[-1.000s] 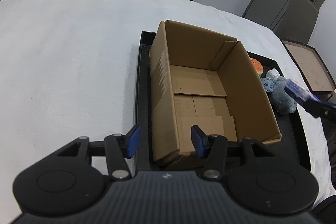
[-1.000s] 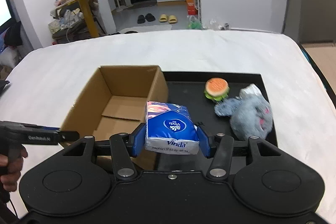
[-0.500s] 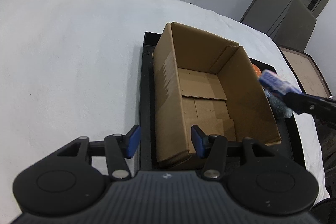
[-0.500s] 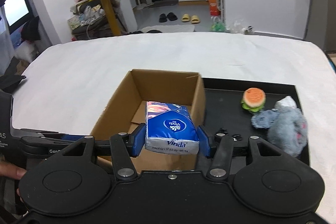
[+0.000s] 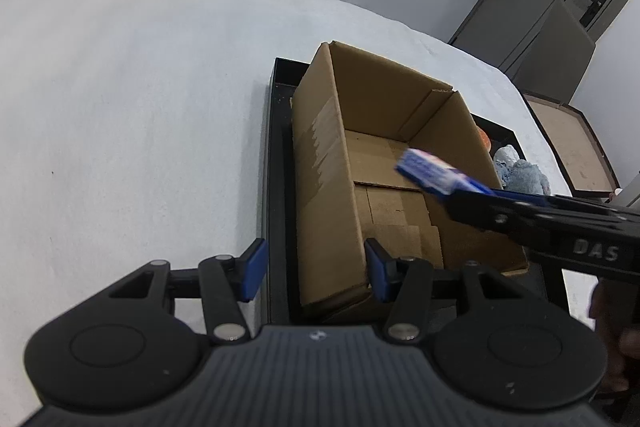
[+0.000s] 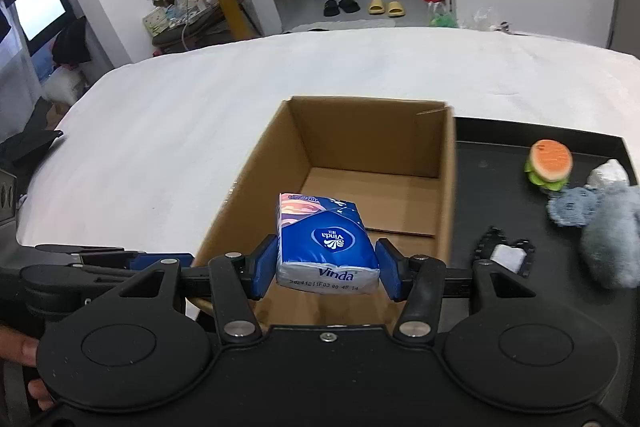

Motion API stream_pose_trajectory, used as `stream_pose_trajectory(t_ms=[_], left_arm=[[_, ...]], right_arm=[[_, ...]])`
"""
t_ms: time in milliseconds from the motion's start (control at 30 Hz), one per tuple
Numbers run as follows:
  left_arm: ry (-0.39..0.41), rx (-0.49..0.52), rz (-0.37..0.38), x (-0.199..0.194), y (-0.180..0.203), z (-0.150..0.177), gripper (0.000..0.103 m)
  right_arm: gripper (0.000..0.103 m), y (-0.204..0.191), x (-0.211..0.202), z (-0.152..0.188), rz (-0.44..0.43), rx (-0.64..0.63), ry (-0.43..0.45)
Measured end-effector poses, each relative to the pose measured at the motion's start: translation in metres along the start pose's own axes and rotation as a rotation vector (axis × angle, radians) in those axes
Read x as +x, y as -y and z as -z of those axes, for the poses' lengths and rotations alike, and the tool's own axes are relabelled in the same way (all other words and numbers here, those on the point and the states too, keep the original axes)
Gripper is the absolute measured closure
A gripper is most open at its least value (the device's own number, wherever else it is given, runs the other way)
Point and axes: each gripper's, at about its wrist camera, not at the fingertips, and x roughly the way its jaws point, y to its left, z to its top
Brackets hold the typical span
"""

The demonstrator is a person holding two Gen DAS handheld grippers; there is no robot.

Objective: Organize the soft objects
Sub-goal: 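Lift the tissue pack with the right gripper and drop it into the box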

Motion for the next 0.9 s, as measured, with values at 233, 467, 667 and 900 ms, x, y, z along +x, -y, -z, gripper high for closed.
stream_pose_trajectory(t_ms=[233,467,667,900], left_arm=[[0.004,-0.002,0.014,-0.005,-0.005,0.000,0.052],[0.005,-0.008,0.010,-0.005,-0.006,-0.001,0.052],[0.011,0.000,0.009,-0.005,-0.001,0.000,0.052],[0.008,0.011,0.002,-0.005,0.003,0.000,0.052]], right_arm=[[0.052,-0.015,0.016,-0.004,-0.014,-0.005,-0.004],[0.045,-0.016,0.031,-0.002,-0.016,0.040,-0.003],[0.041,-0.012,0.020,0.003,-0.019,0.055,-0.008],[0.024,-0.004,-0.005,0.002,0.020,0.054,0.042]])
